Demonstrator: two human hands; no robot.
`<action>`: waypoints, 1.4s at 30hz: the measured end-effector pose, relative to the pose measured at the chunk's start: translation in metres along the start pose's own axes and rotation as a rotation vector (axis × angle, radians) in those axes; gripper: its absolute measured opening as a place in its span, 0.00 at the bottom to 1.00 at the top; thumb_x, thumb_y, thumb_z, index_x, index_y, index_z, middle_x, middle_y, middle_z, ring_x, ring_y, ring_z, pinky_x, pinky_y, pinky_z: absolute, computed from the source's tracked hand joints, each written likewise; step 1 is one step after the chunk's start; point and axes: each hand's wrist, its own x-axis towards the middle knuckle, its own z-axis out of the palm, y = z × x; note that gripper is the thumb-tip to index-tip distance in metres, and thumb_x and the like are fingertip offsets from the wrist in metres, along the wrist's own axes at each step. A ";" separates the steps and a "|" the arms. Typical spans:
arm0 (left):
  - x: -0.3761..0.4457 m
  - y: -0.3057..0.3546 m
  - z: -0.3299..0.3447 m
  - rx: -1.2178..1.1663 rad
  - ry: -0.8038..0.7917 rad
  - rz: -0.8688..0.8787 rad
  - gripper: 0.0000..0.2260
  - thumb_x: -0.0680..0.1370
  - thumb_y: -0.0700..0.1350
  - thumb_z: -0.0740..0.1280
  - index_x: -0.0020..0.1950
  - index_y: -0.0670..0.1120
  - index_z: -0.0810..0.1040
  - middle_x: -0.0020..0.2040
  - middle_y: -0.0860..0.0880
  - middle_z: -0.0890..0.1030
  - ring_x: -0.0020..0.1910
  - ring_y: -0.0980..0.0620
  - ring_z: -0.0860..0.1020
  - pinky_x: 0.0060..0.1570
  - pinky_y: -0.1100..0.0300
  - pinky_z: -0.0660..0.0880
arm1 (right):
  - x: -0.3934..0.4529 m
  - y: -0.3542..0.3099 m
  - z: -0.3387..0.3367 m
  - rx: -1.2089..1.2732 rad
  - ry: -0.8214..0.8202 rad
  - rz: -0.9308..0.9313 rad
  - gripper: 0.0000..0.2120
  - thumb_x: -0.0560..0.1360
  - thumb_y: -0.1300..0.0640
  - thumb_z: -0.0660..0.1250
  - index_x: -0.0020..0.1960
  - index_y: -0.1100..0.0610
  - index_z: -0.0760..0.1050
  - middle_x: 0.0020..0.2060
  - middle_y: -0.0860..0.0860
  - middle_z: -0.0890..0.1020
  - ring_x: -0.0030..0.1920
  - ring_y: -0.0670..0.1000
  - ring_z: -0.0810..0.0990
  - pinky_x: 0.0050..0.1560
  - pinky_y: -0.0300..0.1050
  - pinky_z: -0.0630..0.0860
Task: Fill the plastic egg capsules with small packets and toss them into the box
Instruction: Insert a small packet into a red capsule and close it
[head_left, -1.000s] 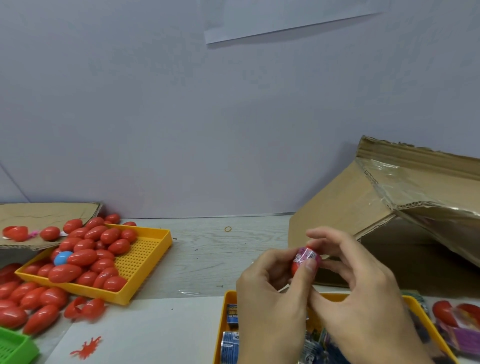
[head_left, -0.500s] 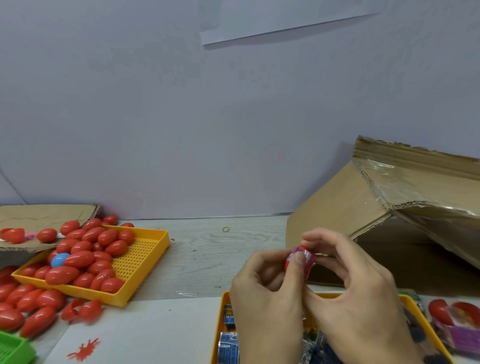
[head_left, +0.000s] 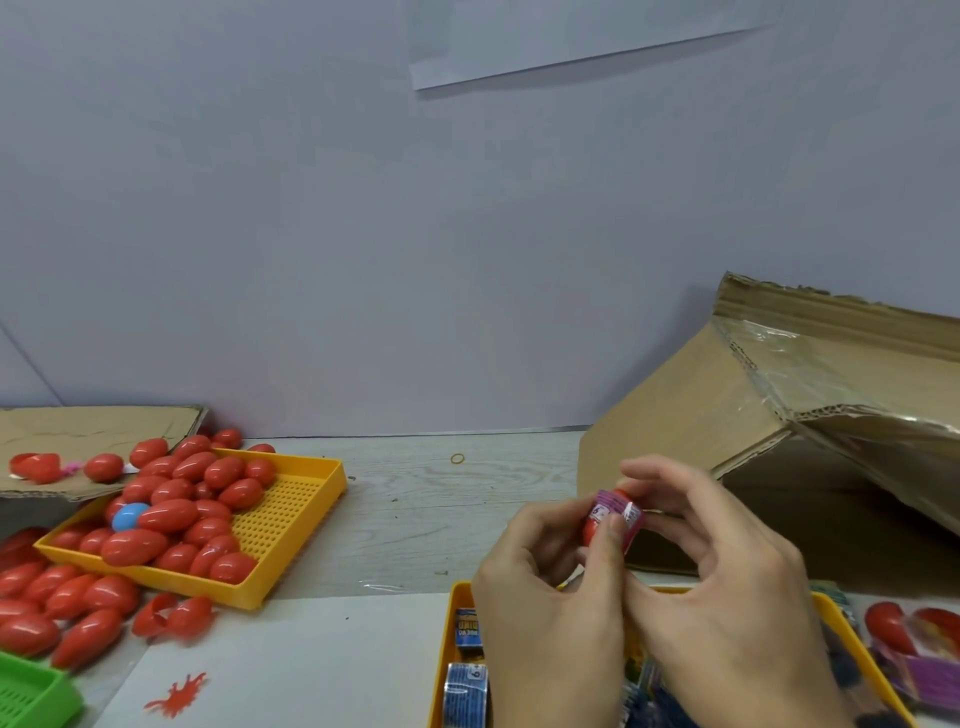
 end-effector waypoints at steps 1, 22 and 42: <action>0.001 0.000 0.000 -0.006 -0.005 0.003 0.08 0.69 0.39 0.78 0.42 0.51 0.86 0.40 0.49 0.87 0.43 0.51 0.86 0.40 0.66 0.80 | 0.000 0.001 0.000 0.008 0.004 0.009 0.33 0.60 0.68 0.81 0.54 0.38 0.76 0.49 0.39 0.82 0.47 0.40 0.84 0.47 0.32 0.79; 0.000 -0.002 0.002 -0.036 -0.060 -0.029 0.12 0.66 0.52 0.73 0.46 0.48 0.87 0.40 0.47 0.87 0.43 0.49 0.86 0.44 0.59 0.82 | 0.001 -0.007 -0.002 -0.001 -0.020 -0.009 0.30 0.59 0.61 0.81 0.53 0.36 0.76 0.50 0.36 0.81 0.49 0.39 0.83 0.48 0.33 0.79; -0.003 -0.010 0.004 -0.022 -0.057 -0.037 0.11 0.66 0.52 0.72 0.44 0.49 0.87 0.39 0.44 0.86 0.40 0.48 0.86 0.38 0.63 0.82 | 0.000 -0.010 -0.001 0.007 -0.123 0.069 0.32 0.58 0.59 0.84 0.52 0.34 0.74 0.51 0.33 0.80 0.50 0.37 0.82 0.44 0.28 0.78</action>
